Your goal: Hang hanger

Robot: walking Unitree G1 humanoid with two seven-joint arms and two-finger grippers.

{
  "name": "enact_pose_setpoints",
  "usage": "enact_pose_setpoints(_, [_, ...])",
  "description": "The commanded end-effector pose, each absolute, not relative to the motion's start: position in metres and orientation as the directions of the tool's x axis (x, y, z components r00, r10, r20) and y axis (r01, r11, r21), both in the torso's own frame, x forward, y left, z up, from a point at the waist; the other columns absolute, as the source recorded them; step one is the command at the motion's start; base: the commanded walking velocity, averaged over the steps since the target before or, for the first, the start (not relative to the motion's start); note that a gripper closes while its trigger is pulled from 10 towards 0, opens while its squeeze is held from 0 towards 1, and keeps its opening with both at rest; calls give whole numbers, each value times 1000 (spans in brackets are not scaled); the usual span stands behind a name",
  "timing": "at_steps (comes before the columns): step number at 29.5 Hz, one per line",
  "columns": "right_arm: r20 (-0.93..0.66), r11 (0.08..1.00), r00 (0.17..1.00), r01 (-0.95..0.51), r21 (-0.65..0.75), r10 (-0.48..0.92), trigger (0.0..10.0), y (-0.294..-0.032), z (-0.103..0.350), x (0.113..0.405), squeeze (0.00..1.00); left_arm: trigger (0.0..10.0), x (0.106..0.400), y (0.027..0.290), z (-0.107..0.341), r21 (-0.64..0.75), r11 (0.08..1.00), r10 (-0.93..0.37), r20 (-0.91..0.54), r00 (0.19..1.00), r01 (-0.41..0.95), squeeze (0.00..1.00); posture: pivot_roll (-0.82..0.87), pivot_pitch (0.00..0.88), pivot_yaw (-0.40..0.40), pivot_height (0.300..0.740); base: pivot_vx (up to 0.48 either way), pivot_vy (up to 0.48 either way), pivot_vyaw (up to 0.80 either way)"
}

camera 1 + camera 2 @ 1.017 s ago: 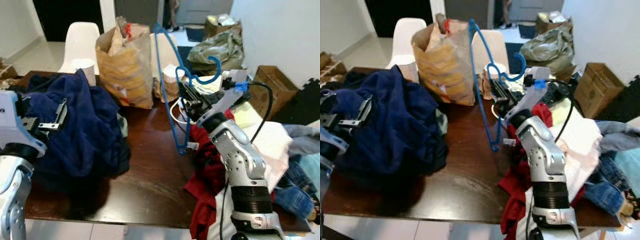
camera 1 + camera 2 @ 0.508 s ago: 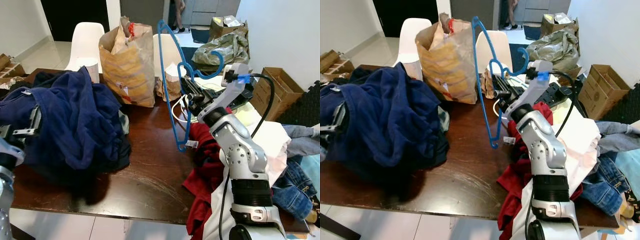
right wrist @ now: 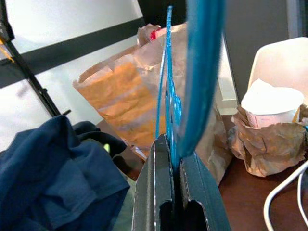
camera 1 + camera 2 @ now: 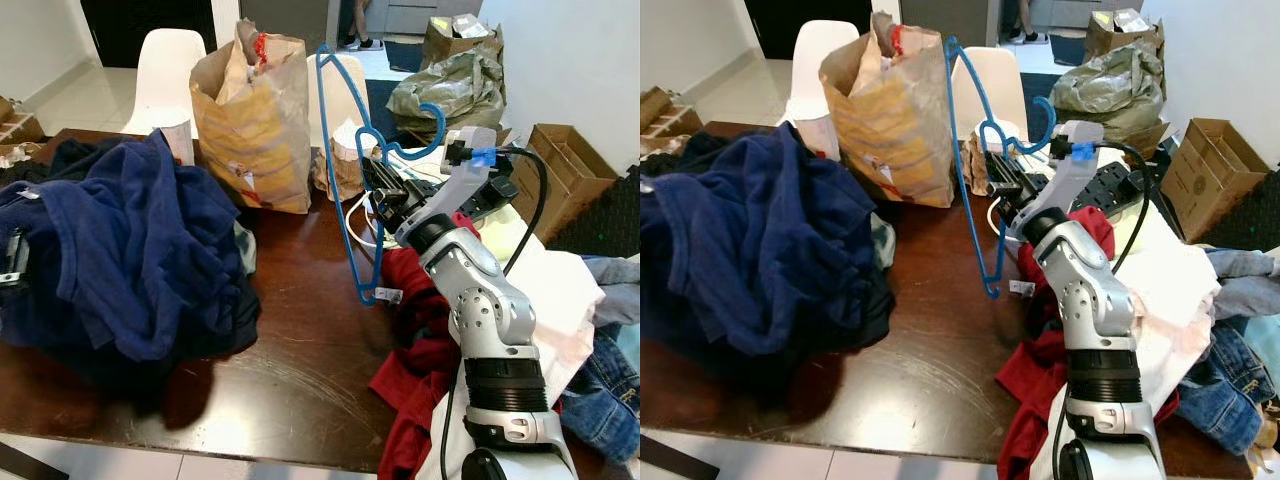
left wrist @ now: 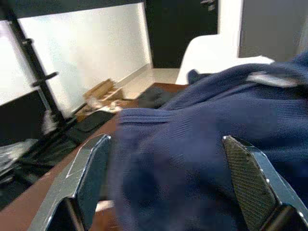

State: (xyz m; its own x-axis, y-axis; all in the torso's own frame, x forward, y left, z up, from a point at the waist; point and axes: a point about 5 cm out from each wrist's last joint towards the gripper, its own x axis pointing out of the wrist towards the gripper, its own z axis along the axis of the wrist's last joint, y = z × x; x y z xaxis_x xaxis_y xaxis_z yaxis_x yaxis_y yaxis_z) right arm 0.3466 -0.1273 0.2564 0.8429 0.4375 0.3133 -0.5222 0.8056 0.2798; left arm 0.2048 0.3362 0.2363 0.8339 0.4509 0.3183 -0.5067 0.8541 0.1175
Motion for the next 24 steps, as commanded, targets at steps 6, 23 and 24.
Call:
enact_pose_setpoints(6, [303, 819, 851, -508, 267, 429, 10000, -132, 256, 348, 0, 10000, 176, 383, 238, 121, 813, 514, 314, 799, -570, 0, -11, 130, -44, 740, 0, 0, 0])
enact_pose_setpoints(23, [302, 826, 849, -508, 245, 433, 10000, -137, 262, 350, 0, 10000, 188, 392, 219, 10, 947, 300, 321, 898, -320, 0, -42, 133, -63, 740, 0, 0, 0])
enact_pose_setpoints(24, [301, 827, 850, -507, 243, 432, 10000, -138, 262, 350, 0, 10000, 187, 397, 219, 14, 942, 314, 320, 894, -336, 0, -45, 135, -63, 740, 0, 0, 0])
